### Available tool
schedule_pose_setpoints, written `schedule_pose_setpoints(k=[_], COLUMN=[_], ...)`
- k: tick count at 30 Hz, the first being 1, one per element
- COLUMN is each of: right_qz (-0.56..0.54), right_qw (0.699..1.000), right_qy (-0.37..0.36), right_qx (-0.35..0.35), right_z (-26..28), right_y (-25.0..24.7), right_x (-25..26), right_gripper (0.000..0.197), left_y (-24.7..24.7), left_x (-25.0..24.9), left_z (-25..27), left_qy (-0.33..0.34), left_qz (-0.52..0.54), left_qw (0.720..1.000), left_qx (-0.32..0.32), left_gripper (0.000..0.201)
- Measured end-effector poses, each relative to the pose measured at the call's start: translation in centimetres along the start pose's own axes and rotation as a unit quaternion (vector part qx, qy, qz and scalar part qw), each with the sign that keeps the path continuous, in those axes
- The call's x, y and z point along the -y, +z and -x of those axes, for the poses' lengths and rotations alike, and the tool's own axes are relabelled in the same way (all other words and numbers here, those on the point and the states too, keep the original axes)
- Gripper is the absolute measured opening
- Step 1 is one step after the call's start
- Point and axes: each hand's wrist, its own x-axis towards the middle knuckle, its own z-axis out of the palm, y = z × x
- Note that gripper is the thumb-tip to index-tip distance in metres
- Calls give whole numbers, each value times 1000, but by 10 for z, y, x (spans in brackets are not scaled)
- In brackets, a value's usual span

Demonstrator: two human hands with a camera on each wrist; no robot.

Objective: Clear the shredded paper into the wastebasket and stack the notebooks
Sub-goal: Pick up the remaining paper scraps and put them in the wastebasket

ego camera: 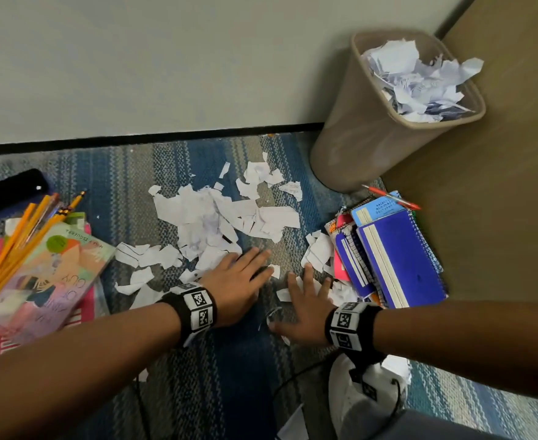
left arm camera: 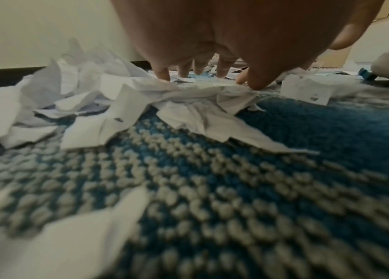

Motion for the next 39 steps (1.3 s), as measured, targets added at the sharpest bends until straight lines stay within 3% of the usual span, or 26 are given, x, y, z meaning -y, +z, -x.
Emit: schedule_pose_setpoints(k=[5,13,17,21,25,28,33,35,39], right_qz=[22,14,24,38,-18,-4,122,179,214], right_qw=[999,998,998,988,981,988,992,982,974], right_qy=[-7,-27,-39,-152,-190,-143,31,50,30], right_qx=[22,48,41,-2,-39,-57,25,40,62], right_z=[-1,-4,-2,1,13,40,65,67,60], right_y=[-10,-15,-17,-18,-20,-32,-32,-26,-8], right_x=[0,-8,-9,-7,-39,-94,-161,-171,-175], right_gripper=[103,104,102,93,67,24,28,24,42], left_y=[-5,-35,-45,-52,-61,-58,-49,-49,-46], left_x=[7,4,-4,-32,-58,-70,-105,-112,-109], left_z=[-6,-45,-64,-77,-84,-83,-80,-85,-93], left_qy=[-6,8,0,10,27,50,159,178,140], left_qz=[-17,-43,-53,-41,-34,-33,-67,-79,-89], left_qw=[1000,999,999,999,999,998,982,977,976], left_qx=[18,-16,4,16,7,28,73,89,144], left_gripper=[62,40,51,72,62,58,61,65,78])
